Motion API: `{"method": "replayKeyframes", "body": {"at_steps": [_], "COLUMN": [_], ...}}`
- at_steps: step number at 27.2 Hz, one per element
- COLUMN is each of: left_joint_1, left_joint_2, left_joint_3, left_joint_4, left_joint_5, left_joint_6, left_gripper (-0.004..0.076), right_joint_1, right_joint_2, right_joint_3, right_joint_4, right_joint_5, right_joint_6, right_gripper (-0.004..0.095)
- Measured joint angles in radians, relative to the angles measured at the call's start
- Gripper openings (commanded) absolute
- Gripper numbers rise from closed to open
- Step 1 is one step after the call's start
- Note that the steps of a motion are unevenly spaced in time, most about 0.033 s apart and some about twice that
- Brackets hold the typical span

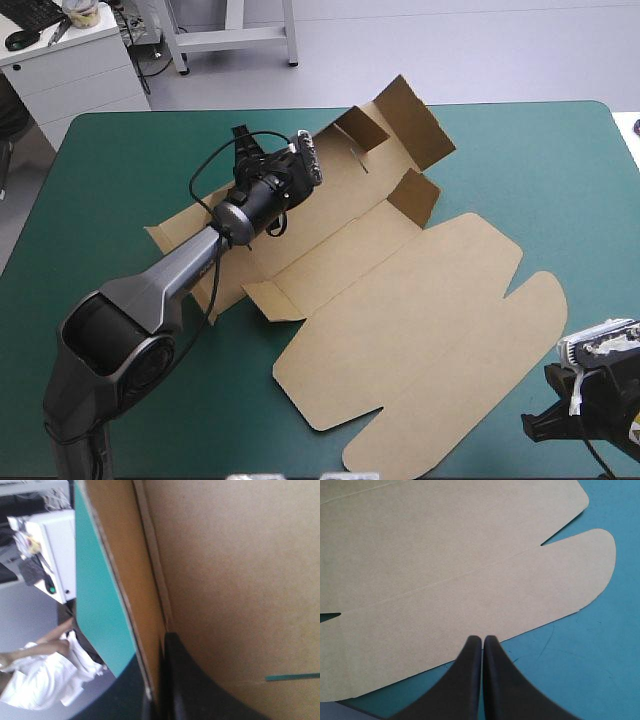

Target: Fold the box

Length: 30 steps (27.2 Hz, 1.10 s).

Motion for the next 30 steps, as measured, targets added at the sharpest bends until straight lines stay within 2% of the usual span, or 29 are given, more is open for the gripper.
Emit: {"method": "replayKeyframes", "body": {"at_steps": [6, 11, 17, 24, 30], "left_joint_1": [-0.129, -0.182, -0.197, -0.231, -0.255], "left_joint_2": [-0.016, -0.028, -0.104, -0.235, -0.395], "left_joint_3": [-0.001, 0.002, 0.13, 0.387, 0.657], "left_joint_4": [0.08, 0.1, 0.133, 0.32, 0.653], "left_joint_5": [-0.083, -0.109, -0.194, -0.295, -0.369], "left_joint_6": [0.006, 0.01, -0.013, -0.18, -0.459], "left_gripper": [-0.001, -0.001, -0.001, -0.001, -0.001], "right_joint_1": [0.0, 0.0, 0.0, 0.0, 0.0], "right_joint_2": [0.0, 0.0, 0.0, 0.0, 0.0], "right_joint_3": [0.0, 0.0, 0.0, 0.0, 0.0], "right_joint_4": [0.0, 0.0, 0.0, 0.0, 0.0], "right_joint_5": [0.011, 0.027, 0.029, 0.029, 0.028], "right_joint_6": [0.0, 0.0, 0.0, 0.0, 0.0], "right_gripper": [-0.0005, -0.0005, -0.0005, -0.0005, -0.0005]}}
